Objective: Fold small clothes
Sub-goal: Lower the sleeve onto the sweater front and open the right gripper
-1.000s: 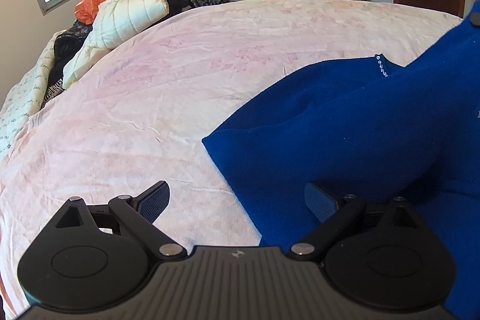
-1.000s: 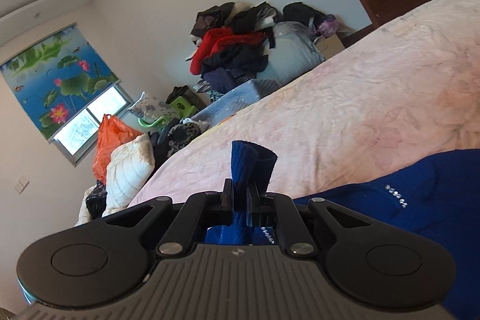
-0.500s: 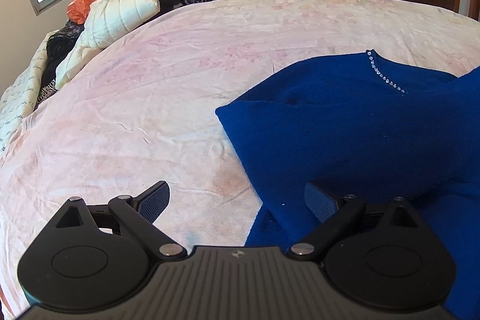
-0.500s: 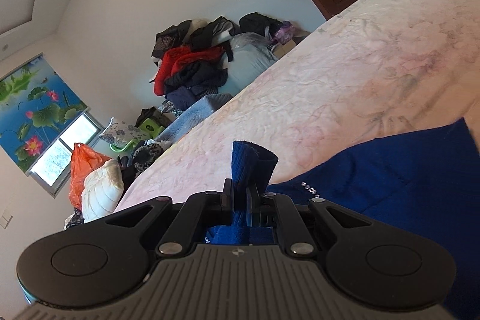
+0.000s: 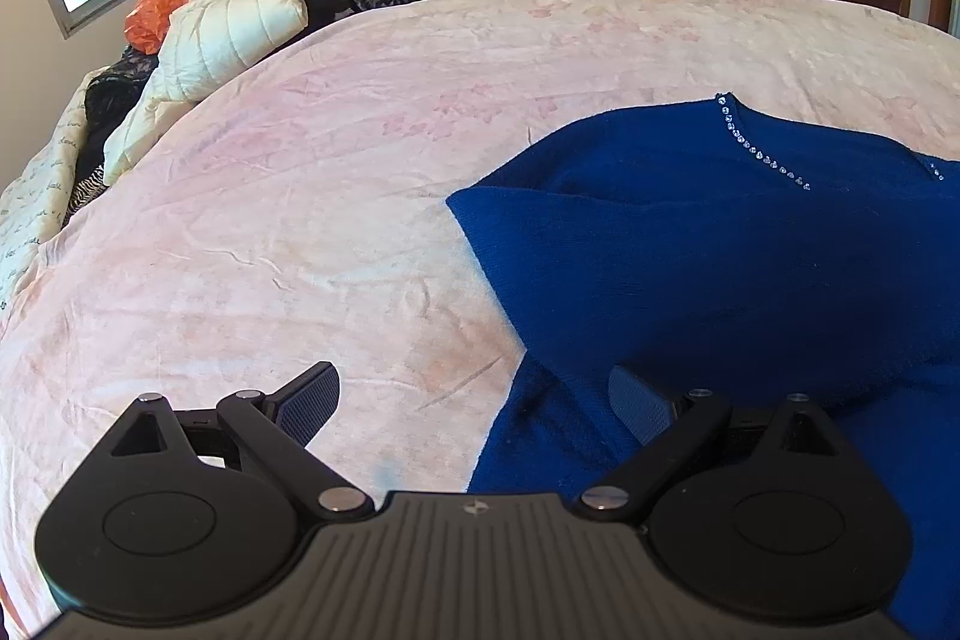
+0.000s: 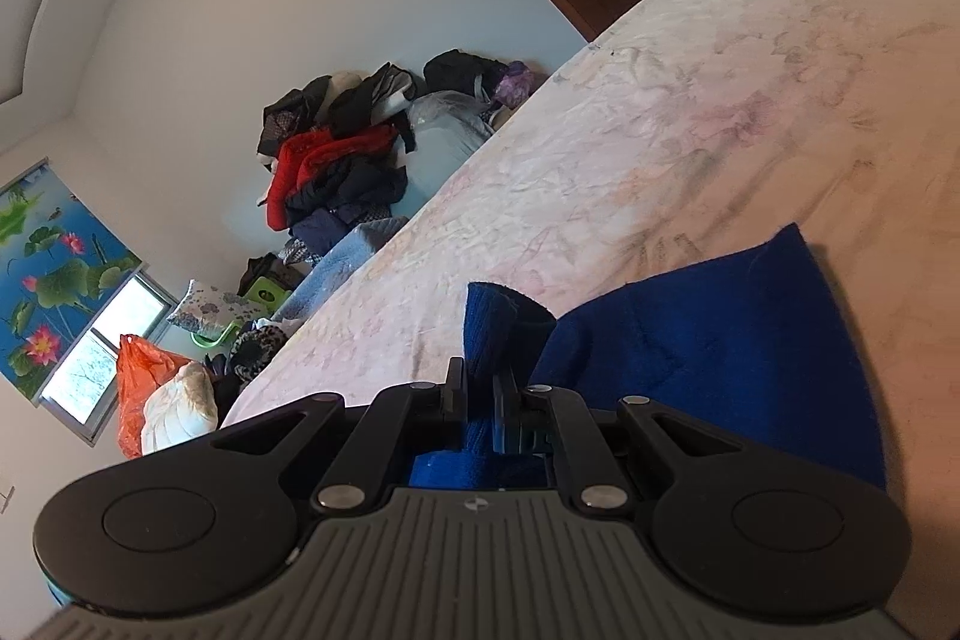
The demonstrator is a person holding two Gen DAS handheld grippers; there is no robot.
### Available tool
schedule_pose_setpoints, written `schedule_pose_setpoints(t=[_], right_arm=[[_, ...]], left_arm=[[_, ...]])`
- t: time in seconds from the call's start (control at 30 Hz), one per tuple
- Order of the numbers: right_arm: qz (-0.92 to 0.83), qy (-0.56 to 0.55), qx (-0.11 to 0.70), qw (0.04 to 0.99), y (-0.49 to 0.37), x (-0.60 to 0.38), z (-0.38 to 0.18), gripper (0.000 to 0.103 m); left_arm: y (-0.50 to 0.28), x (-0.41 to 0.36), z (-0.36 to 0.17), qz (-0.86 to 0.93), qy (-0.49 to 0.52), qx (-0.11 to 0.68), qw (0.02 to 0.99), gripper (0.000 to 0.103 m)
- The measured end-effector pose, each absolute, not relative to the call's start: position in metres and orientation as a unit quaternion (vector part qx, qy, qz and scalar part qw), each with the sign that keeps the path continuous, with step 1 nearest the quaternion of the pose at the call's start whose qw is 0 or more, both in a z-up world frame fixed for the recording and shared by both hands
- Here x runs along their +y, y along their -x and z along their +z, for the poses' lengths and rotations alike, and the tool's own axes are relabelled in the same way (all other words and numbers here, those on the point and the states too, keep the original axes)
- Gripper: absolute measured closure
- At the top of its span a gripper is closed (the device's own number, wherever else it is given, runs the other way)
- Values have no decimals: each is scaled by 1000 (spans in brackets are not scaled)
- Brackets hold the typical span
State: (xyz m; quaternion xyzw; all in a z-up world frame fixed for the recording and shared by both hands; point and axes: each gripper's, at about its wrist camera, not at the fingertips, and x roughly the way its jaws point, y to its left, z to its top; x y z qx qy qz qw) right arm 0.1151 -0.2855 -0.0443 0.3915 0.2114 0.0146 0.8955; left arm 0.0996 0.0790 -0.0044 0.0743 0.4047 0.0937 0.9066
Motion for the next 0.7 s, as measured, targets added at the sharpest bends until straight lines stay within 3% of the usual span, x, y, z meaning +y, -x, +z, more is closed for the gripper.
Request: schedule_pose_setpoints(t=[0.27, 0.37, 0.47, 0.63, 0.7], right_arm=[[-9, -395, 221, 891, -105, -300, -59, 90], [-28, -398, 233, 887, -104, -305, -61, 82], [-19, -408, 232, 883, -103, -313, -65, 67], [-14, -395, 251, 883, -109, -312, -72, 69], [-16, -391, 253, 885, -110, -311, -73, 89]], left_arm=[[-100, 76, -4, 90, -76, 406, 906, 6], [-100, 74, -4, 89, -78, 405, 906, 6], [-100, 72, -4, 88, -81, 405, 906, 6], [-100, 69, -6, 87, -82, 409, 904, 6], [-100, 68, -6, 85, -85, 409, 905, 6]])
